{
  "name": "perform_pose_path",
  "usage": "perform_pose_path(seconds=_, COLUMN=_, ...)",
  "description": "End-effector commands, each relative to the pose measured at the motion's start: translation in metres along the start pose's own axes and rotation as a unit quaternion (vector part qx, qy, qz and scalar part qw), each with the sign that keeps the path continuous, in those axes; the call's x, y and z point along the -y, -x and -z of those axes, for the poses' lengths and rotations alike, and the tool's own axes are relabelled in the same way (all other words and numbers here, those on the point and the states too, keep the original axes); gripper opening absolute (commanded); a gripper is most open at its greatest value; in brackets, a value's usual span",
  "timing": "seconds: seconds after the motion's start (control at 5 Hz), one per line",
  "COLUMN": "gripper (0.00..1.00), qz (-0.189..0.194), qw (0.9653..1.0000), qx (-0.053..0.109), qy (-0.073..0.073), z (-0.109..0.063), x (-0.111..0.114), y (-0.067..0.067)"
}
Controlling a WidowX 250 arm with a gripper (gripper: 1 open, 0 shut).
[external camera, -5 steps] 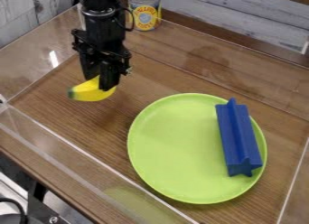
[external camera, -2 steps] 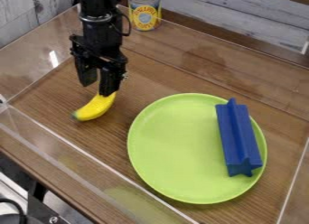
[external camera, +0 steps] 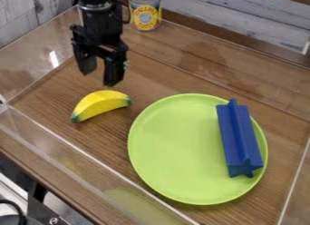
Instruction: Remove the banana from inside the green plate and put it on the table
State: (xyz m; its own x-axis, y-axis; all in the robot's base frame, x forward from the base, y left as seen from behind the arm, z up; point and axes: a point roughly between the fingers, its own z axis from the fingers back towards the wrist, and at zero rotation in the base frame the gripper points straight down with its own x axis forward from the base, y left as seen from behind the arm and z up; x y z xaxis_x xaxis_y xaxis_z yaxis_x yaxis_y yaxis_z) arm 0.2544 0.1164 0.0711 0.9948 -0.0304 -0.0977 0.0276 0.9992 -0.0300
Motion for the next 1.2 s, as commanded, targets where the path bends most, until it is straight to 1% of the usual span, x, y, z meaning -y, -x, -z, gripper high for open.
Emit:
perform_pose_path(seconds=0.0, gripper=1.00, qz=-0.005, qw=0.9993, qx=0.036, qy=-0.007, z=-0.027, x=-0.008, y=-0.008)
perform_pose_path(seconds=0.4, gripper=1.00, qz=-0.002, qw=0.9988, qx=0.048, qy=0.005, z=-0.045, x=-0.014, y=-0.011)
perform_pose_path(seconds=0.8, gripper=1.00, qz=0.006, qw=0.9985, qx=0.053, qy=0.011, z=-0.046, x=-0.016, y=-0.012)
perform_pose_path(seconds=1.0, gripper=1.00, qz=0.012, qw=0.9984, qx=0.055, qy=0.012, z=-0.043, x=-0.017, y=-0.013)
